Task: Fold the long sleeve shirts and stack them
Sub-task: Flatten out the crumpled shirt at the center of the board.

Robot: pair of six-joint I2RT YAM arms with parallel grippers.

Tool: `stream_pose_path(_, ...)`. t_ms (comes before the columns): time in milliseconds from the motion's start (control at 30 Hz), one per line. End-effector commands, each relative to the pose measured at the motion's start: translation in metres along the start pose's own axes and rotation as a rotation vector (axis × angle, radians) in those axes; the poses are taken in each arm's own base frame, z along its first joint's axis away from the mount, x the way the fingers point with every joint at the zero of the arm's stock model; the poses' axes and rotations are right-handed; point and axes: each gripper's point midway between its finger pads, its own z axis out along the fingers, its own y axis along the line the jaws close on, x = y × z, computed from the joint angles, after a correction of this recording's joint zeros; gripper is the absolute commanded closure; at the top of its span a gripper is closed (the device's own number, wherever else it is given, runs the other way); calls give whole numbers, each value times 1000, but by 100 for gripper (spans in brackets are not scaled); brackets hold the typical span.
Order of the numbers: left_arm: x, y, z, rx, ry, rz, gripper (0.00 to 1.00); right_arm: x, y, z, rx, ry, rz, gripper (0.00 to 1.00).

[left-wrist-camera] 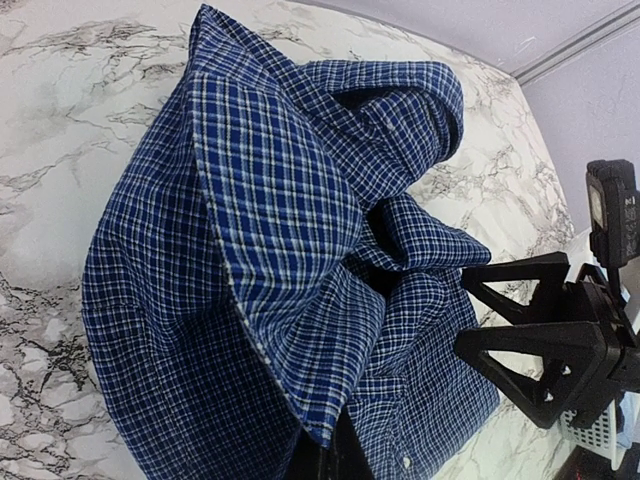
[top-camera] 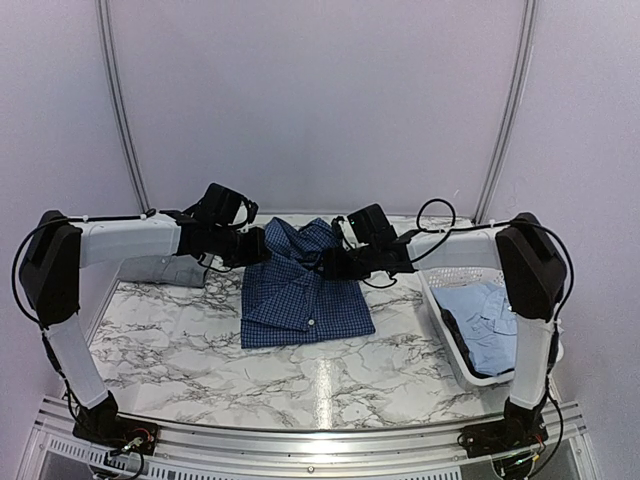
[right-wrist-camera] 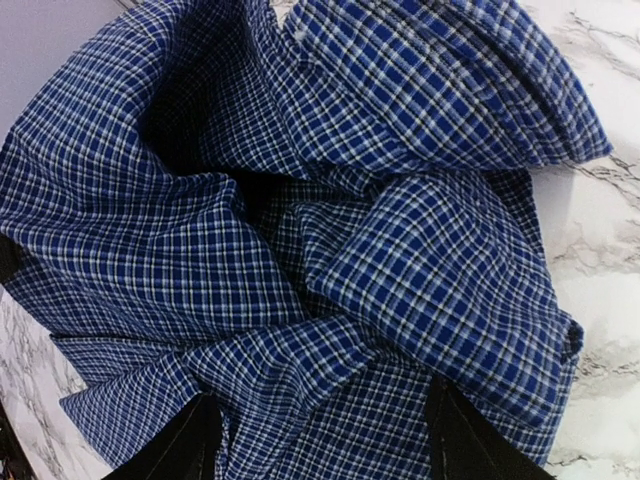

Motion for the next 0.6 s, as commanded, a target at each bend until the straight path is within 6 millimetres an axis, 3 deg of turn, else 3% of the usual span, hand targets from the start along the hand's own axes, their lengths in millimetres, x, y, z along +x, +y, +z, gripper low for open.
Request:
stream_pose_path(0, -6, -6, -3, 17, 2, 13, 100, -16, 7, 12, -12, -32, 28, 36)
stream_pose_path(267, -7, -5, -4, 17, -2, 17, 100, -24, 7, 33, 4, -39, 24, 53)
stream_pose_path(400, -9, -5, -6, 15, -6, 17, 100, -24, 11, 37, 15, -27, 15, 70)
stream_pose_path(567, -12, -2, -8, 11, -15, 11, 100, -23, 20, 21, 44, -24, -13, 100)
